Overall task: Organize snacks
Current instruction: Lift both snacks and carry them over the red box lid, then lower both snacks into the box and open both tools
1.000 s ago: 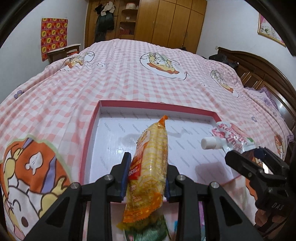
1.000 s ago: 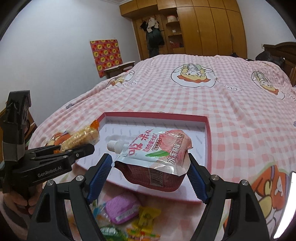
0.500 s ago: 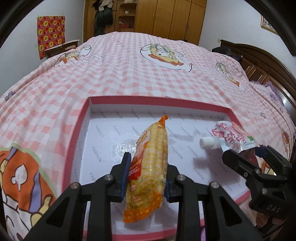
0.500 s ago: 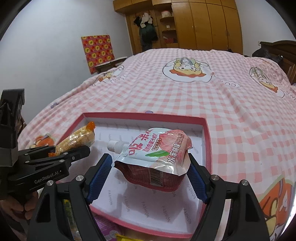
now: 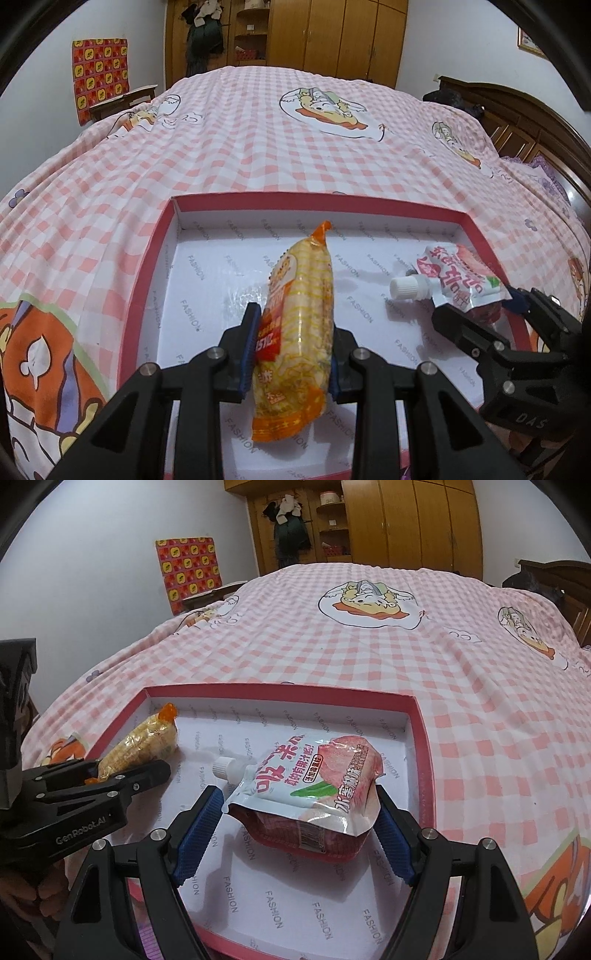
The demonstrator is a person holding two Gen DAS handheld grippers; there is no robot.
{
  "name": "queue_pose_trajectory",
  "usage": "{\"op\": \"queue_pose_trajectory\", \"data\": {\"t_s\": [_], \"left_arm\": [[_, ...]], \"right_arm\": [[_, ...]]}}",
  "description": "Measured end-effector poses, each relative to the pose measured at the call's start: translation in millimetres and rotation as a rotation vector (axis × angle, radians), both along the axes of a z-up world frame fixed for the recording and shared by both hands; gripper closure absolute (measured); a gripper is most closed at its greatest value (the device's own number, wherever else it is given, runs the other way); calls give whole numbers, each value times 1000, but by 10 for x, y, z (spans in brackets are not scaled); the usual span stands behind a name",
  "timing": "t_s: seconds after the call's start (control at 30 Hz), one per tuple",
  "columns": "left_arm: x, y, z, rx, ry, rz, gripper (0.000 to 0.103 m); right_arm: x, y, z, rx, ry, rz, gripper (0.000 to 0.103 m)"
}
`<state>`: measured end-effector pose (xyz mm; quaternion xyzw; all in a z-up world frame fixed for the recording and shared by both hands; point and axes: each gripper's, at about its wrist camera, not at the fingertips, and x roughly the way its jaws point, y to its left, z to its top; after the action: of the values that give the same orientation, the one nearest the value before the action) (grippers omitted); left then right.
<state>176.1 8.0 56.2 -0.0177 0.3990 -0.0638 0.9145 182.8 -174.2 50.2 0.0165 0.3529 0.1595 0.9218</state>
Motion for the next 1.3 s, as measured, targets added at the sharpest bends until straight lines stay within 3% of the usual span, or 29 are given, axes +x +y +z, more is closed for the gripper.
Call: {"op": "queue_pose_trajectory", "data": {"t_s": [0.1,0.33,0.43,0.67,1.3], "left_arm": [[-7,4,8,-3,2,4,70],[-71,-31,84,31,-21,-1,47],[-136,-70,154,41,-41,-18,43],[-240,-59,243,26,-43,-15,41],[-625,83,324,-11,-16,20,41]], "right_arm": [[-2,-12,-1,6,-3,-1,22],[-38,-30,9,23,-22,-8,20],[-64,-56,41,29,-39,-19,14],[-105,-144,134,79,-53,-35,11],[-466,-175,337,98,-70,-18,11]]}}
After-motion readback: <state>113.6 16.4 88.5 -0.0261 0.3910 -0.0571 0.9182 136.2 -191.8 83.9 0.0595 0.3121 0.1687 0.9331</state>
